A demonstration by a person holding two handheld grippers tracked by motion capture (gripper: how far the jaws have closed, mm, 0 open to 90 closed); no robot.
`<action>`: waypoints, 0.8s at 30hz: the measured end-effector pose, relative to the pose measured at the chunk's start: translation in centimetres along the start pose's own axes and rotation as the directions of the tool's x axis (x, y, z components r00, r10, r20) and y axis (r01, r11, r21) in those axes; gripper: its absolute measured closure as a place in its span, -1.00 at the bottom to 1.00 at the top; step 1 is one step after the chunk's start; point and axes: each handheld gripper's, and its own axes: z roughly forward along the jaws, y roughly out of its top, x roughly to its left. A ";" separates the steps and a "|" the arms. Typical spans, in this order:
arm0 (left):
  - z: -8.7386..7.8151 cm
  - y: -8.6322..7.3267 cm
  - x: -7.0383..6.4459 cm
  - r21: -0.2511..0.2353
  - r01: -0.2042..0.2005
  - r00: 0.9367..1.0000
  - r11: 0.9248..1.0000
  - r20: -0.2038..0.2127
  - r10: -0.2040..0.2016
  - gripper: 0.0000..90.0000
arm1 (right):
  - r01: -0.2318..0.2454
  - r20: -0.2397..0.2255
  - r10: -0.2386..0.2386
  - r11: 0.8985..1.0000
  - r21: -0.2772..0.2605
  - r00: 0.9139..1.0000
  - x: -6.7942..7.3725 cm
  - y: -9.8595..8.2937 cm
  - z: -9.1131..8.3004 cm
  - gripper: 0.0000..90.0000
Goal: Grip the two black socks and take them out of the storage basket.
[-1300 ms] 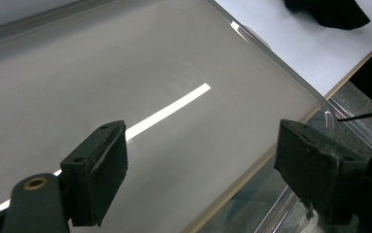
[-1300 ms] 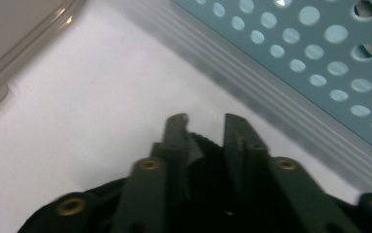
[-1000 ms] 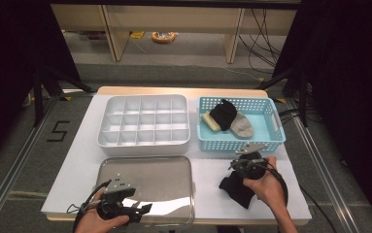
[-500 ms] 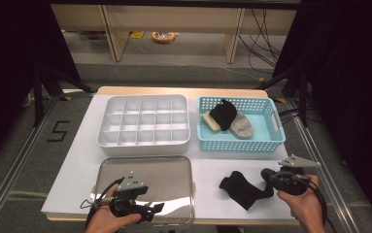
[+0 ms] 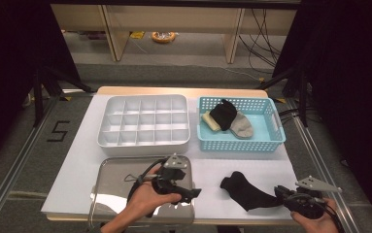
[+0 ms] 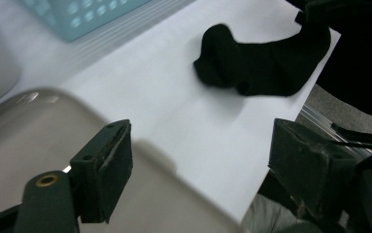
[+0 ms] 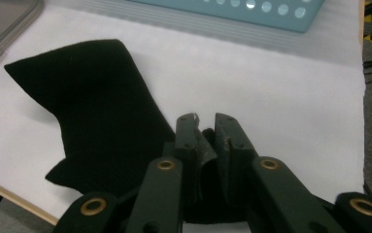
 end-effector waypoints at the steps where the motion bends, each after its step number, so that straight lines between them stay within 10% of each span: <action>1: 0.6 0.4 -0.3 0.012 -0.009 1.000 1.000 0.006 0.009 -0.46 | -0.006 -0.005 0.006 1.000 0.009 1.000 0.0 -0.2 0.0 0.80; 12: 8.3 4.2 -1.7 0.109 -0.031 0.996 0.994 0.085 0.022 -0.22 | -0.041 -0.015 0.042 0.998 0.045 0.999 0.3 -0.9 0.5 0.79; 15: 10.1 5.0 -2.2 0.142 -0.105 0.994 0.984 0.018 0.104 -0.22 | -0.040 -0.019 0.041 0.998 0.052 0.999 0.3 -1.0 0.7 0.80; 17: 11.4 5.3 -2.1 0.174 -0.090 0.996 0.981 0.028 0.087 -0.17 | 0.006 -0.013 -0.006 0.999 0.039 1.000 0.1 -0.9 0.8 0.80; 23: 12.3 4.8 -1.8 0.164 -0.143 0.990 0.976 0.023 0.141 0.75 | -0.011 -0.017 0.012 1.000 0.024 1.000 -0.1 -0.7 0.3 0.85; 24: 12.1 4.7 -1.9 0.124 -0.118 0.993 0.985 0.020 0.117 0.81 | 0.019 -0.010 -0.019 1.000 0.010 1.000 -0.4 -0.7 0.3 0.87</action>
